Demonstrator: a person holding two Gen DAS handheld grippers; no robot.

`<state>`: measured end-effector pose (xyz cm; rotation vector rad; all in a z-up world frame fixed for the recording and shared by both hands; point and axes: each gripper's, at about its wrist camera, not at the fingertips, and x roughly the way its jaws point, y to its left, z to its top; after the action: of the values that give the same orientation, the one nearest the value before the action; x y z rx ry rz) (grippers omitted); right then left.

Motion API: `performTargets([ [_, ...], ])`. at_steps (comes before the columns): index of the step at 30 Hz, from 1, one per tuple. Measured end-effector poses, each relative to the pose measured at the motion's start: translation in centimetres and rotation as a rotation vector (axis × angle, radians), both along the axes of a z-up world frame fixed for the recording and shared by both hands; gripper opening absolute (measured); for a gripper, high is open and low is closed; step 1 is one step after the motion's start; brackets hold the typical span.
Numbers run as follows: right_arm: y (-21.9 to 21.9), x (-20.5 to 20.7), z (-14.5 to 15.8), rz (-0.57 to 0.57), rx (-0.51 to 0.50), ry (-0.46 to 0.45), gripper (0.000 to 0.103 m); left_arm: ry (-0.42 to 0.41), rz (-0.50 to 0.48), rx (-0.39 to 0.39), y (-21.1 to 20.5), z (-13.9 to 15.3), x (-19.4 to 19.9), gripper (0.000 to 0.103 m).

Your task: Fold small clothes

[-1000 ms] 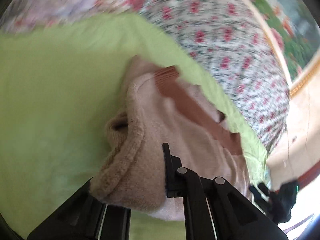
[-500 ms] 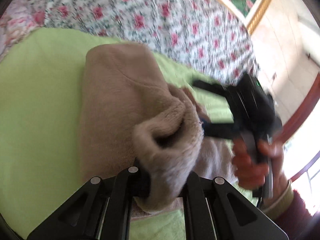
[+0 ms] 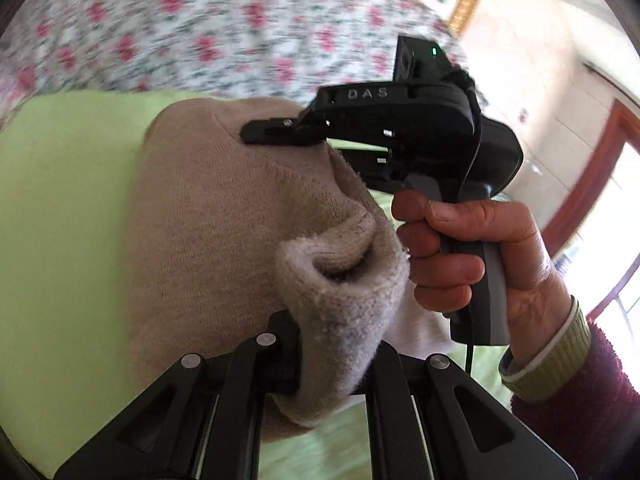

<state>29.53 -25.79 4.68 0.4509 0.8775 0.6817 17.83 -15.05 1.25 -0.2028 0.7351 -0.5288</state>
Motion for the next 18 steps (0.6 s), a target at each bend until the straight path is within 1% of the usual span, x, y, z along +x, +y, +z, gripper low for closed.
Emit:
performTargets([
  [2,-2.3,-0.7,0.2,-0.026,-0.079,-0.011,0.016,0.011,-0.030,-0.001,-2.2,-0.1,0.3,0.007],
  [4,-4.4,-1.0,-0.9,-0.062,-0.136,0.016,0.016,0.029,-0.061,-0.004,-4.7,-1.0,0.7,0.007],
  [5,-5.6,-1.0,-2.0,-0.083,-0.161,0.042,0.016,0.047,-0.073,0.003,-6.0,-1.7,1.1,0.007],
  [7,-7.1,-1.1,-3.7,-0.111,-0.183,0.073,0.015,0.085,-0.100,0.008,-8.0,-3.2,1.7,0.007],
  [9,-8.6,-1.4,-5.5,-0.143,-0.187,0.097,0.015,0.117,-0.116,0.032,-9.5,-4.6,2.1,0.007],
  [11,-9.3,-1.6,-6.6,-0.152,-0.183,0.098,0.015,0.131,-0.120,0.041,-10.2,-5.3,2.2,0.008],
  [13,-9.6,-1.8,-6.7,-0.155,-0.173,0.079,0.015,0.125,-0.126,0.053,-10.6,-5.6,2.0,0.008],
  [14,-9.5,-1.8,-6.6,-0.152,-0.185,0.067,0.016,0.123,-0.127,0.058,-10.7,-5.6,2.0,0.008],
  [15,-9.3,-1.9,-6.5,-0.149,-0.208,0.057,0.015,0.123,-0.132,0.059,-10.8,-5.6,2.0,0.012],
  [17,-8.9,-1.9,-6.3,-0.155,-0.245,0.047,0.016,0.130,-0.147,0.051,-10.7,-5.4,1.9,0.016],
  [18,-9.0,-2.0,-6.2,-0.166,-0.260,0.040,0.016,0.139,-0.157,0.050,-10.5,-5.3,1.7,0.021],
])
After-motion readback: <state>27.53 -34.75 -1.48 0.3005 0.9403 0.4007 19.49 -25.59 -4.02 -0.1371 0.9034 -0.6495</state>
